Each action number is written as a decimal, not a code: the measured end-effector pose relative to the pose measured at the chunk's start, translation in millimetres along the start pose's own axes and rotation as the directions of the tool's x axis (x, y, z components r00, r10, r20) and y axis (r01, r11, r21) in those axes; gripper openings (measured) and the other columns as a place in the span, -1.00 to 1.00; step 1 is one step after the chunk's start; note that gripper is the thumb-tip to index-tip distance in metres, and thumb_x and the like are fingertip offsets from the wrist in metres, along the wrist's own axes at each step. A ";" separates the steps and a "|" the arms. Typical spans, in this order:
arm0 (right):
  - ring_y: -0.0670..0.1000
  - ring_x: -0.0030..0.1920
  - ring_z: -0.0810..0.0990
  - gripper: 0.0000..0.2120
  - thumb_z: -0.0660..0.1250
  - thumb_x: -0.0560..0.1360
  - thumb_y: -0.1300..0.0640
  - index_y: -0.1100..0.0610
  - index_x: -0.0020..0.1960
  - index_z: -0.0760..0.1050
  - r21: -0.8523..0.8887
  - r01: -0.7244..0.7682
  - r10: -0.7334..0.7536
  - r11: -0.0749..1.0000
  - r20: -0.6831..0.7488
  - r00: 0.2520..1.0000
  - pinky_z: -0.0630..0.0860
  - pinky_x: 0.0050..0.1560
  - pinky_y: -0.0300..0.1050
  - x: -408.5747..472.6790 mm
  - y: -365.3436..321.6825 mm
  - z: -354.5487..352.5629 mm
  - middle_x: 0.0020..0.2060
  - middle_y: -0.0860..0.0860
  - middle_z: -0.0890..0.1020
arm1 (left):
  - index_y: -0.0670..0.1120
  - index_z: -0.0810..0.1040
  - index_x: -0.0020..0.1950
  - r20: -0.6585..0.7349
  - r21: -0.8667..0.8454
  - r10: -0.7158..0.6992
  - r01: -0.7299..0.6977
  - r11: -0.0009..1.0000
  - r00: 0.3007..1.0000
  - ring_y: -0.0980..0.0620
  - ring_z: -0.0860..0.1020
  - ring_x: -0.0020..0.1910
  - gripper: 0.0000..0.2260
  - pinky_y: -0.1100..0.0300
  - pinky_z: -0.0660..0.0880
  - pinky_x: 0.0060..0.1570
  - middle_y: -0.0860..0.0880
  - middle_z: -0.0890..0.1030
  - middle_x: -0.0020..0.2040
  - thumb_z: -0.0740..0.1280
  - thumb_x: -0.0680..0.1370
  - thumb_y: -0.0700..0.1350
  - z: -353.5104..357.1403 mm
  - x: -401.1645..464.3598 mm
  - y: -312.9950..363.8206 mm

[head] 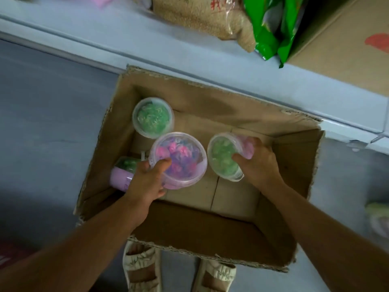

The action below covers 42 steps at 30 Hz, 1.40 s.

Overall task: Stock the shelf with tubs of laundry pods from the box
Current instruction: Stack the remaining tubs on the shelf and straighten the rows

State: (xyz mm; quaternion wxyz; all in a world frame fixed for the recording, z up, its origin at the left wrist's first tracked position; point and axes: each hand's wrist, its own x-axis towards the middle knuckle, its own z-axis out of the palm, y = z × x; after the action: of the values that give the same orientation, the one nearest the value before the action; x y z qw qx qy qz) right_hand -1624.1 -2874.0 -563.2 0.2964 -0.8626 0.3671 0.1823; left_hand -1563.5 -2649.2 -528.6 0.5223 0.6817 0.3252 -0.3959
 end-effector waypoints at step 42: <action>0.22 -0.05 0.57 -0.65 0.36 0.44 -0.09 0.17 0.02 0.50 0.958 0.276 0.008 0.075 -0.277 0.961 0.52 0.12 0.12 -509.4 -340.5 -674.4 -0.09 0.25 0.59 | -0.18 0.51 0.03 0.460 -0.194 0.644 -0.638 0.745 0.611 -0.23 0.57 -0.06 -0.36 0.09 0.53 -0.14 -0.32 0.60 -0.03 0.49 0.05 0.09 -152.5 -711.4 447.8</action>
State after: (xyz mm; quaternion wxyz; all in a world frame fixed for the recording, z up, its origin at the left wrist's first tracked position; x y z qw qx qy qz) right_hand -1644.6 -2852.7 347.5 0.7744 -0.4794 0.3407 -0.2333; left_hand -1487.2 -2631.4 322.1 0.6979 0.6229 -0.0844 -0.3432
